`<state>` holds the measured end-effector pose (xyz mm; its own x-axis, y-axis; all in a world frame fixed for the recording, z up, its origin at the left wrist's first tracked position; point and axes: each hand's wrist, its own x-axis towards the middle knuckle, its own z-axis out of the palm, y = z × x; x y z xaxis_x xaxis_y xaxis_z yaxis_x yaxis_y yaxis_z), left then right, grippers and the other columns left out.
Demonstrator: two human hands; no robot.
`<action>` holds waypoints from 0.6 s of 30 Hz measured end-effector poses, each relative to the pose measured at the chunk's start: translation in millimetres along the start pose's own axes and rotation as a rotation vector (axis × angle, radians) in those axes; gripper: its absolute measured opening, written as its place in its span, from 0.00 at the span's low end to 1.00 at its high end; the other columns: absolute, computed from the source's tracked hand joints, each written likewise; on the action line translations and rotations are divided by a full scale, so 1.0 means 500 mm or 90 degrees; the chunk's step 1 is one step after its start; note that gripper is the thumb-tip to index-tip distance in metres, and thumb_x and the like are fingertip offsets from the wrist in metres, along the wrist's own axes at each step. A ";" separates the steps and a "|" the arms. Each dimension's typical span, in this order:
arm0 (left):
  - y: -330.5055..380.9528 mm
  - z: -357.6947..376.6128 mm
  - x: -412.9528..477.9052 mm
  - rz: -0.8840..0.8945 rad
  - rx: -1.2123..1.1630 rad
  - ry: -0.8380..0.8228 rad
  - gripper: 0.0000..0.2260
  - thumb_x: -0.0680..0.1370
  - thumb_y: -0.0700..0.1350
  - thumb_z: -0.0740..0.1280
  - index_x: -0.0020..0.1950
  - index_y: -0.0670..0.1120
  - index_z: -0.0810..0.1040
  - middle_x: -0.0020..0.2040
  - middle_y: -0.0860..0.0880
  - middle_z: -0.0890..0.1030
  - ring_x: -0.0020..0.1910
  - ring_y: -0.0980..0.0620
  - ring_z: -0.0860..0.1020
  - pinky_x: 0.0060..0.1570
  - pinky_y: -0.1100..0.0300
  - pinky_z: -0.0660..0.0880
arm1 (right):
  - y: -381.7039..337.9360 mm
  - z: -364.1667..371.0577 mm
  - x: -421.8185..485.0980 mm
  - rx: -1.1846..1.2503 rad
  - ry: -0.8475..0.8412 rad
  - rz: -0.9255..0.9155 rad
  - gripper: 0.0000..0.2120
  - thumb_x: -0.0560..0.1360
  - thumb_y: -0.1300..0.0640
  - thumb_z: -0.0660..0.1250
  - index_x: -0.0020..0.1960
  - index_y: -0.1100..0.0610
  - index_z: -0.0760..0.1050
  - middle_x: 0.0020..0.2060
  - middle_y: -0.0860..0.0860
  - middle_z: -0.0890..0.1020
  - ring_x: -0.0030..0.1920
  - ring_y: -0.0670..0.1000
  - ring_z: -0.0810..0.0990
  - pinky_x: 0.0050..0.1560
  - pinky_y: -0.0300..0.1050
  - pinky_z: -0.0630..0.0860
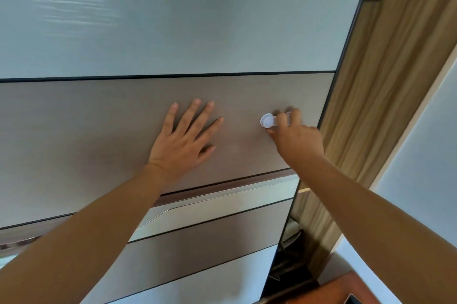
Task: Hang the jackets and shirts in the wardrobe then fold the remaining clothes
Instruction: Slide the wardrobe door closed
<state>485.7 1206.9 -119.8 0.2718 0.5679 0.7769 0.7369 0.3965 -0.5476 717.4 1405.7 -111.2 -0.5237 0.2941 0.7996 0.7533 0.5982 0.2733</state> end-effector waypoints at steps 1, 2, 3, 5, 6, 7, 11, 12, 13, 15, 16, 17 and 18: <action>-0.017 -0.003 -0.014 -0.001 0.009 0.001 0.30 0.81 0.62 0.59 0.81 0.52 0.61 0.81 0.44 0.59 0.80 0.40 0.57 0.76 0.34 0.51 | -0.010 -0.005 0.004 -0.009 0.015 -0.029 0.12 0.81 0.50 0.62 0.55 0.59 0.67 0.46 0.60 0.77 0.23 0.51 0.58 0.25 0.41 0.63; -0.033 -0.006 -0.028 -0.001 0.016 0.001 0.30 0.81 0.62 0.60 0.81 0.52 0.61 0.81 0.44 0.60 0.80 0.40 0.57 0.76 0.33 0.52 | -0.023 -0.011 0.008 -0.018 0.023 -0.051 0.13 0.76 0.55 0.67 0.55 0.58 0.67 0.45 0.59 0.77 0.24 0.50 0.57 0.26 0.41 0.62; -0.050 -0.011 -0.041 -0.002 0.022 0.003 0.31 0.81 0.62 0.60 0.81 0.52 0.62 0.81 0.44 0.60 0.80 0.40 0.58 0.75 0.33 0.53 | -0.036 -0.016 0.010 -0.028 0.029 -0.075 0.15 0.73 0.59 0.69 0.55 0.58 0.67 0.45 0.59 0.77 0.24 0.50 0.56 0.27 0.41 0.59; -0.083 -0.020 -0.066 -0.005 0.032 0.007 0.30 0.80 0.63 0.61 0.80 0.52 0.63 0.80 0.44 0.62 0.79 0.39 0.60 0.75 0.33 0.54 | -0.063 -0.029 0.015 -0.026 0.039 -0.112 0.13 0.71 0.63 0.63 0.55 0.58 0.67 0.47 0.59 0.78 0.24 0.50 0.56 0.28 0.42 0.57; -0.098 -0.025 -0.079 -0.007 0.039 0.007 0.30 0.80 0.63 0.61 0.80 0.52 0.64 0.80 0.44 0.63 0.78 0.39 0.61 0.74 0.33 0.55 | -0.076 -0.032 0.016 -0.013 0.038 -0.130 0.12 0.71 0.64 0.60 0.54 0.59 0.68 0.48 0.60 0.78 0.24 0.50 0.56 0.28 0.42 0.58; -0.112 -0.030 -0.092 -0.007 0.048 0.006 0.30 0.80 0.63 0.61 0.80 0.52 0.64 0.79 0.44 0.63 0.78 0.39 0.61 0.74 0.32 0.56 | -0.086 -0.034 0.017 0.003 0.041 -0.147 0.11 0.72 0.65 0.57 0.54 0.59 0.69 0.50 0.60 0.78 0.24 0.50 0.57 0.28 0.42 0.58; -0.166 -0.052 -0.141 -0.021 0.065 -0.014 0.30 0.80 0.65 0.61 0.79 0.53 0.65 0.79 0.43 0.63 0.78 0.38 0.61 0.74 0.32 0.56 | -0.125 -0.048 0.033 0.054 0.068 -0.215 0.13 0.71 0.67 0.62 0.55 0.60 0.71 0.51 0.60 0.79 0.25 0.52 0.57 0.28 0.43 0.58; -0.179 -0.058 -0.152 -0.024 0.065 -0.021 0.30 0.80 0.65 0.61 0.79 0.53 0.65 0.79 0.43 0.63 0.78 0.37 0.61 0.73 0.31 0.57 | -0.135 -0.053 0.038 0.068 0.076 -0.232 0.13 0.71 0.67 0.63 0.55 0.60 0.69 0.51 0.59 0.79 0.25 0.53 0.57 0.28 0.44 0.58; -0.192 -0.064 -0.164 -0.028 0.065 -0.030 0.30 0.80 0.65 0.61 0.79 0.53 0.65 0.79 0.43 0.63 0.78 0.37 0.61 0.73 0.31 0.57 | -0.147 -0.059 0.043 0.081 0.084 -0.246 0.14 0.71 0.67 0.63 0.55 0.60 0.69 0.50 0.59 0.79 0.25 0.53 0.58 0.28 0.44 0.58; -0.219 -0.073 -0.188 -0.039 0.071 -0.047 0.31 0.80 0.66 0.61 0.79 0.54 0.65 0.80 0.42 0.62 0.78 0.36 0.60 0.73 0.30 0.57 | -0.175 -0.069 0.051 0.101 0.093 -0.267 0.13 0.71 0.67 0.61 0.55 0.60 0.71 0.50 0.59 0.79 0.23 0.54 0.64 0.30 0.45 0.58; -0.231 -0.076 -0.201 -0.045 0.075 -0.055 0.31 0.80 0.66 0.61 0.79 0.54 0.65 0.80 0.42 0.62 0.78 0.36 0.60 0.72 0.30 0.57 | -0.190 -0.072 0.054 0.107 0.093 -0.274 0.12 0.71 0.66 0.60 0.54 0.60 0.71 0.50 0.58 0.79 0.23 0.55 0.66 0.31 0.45 0.59; -0.242 -0.079 -0.214 -0.052 0.078 -0.063 0.31 0.80 0.66 0.61 0.79 0.54 0.64 0.80 0.42 0.61 0.78 0.36 0.59 0.72 0.29 0.56 | -0.206 -0.075 0.057 0.112 0.093 -0.278 0.11 0.71 0.66 0.61 0.53 0.59 0.71 0.48 0.58 0.79 0.23 0.55 0.68 0.31 0.46 0.60; -0.251 -0.082 -0.227 -0.060 0.080 -0.073 0.31 0.80 0.66 0.61 0.80 0.54 0.64 0.80 0.41 0.61 0.79 0.35 0.59 0.72 0.29 0.56 | -0.222 -0.077 0.060 0.117 0.096 -0.280 0.10 0.71 0.66 0.62 0.52 0.59 0.70 0.46 0.57 0.78 0.23 0.55 0.68 0.31 0.46 0.61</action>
<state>387.7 1063.2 -126.5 0.1278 0.5994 0.7902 0.6709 0.5345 -0.5140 633.4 1319.6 -97.0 -0.7028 -0.1187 0.7014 0.3838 0.7669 0.5143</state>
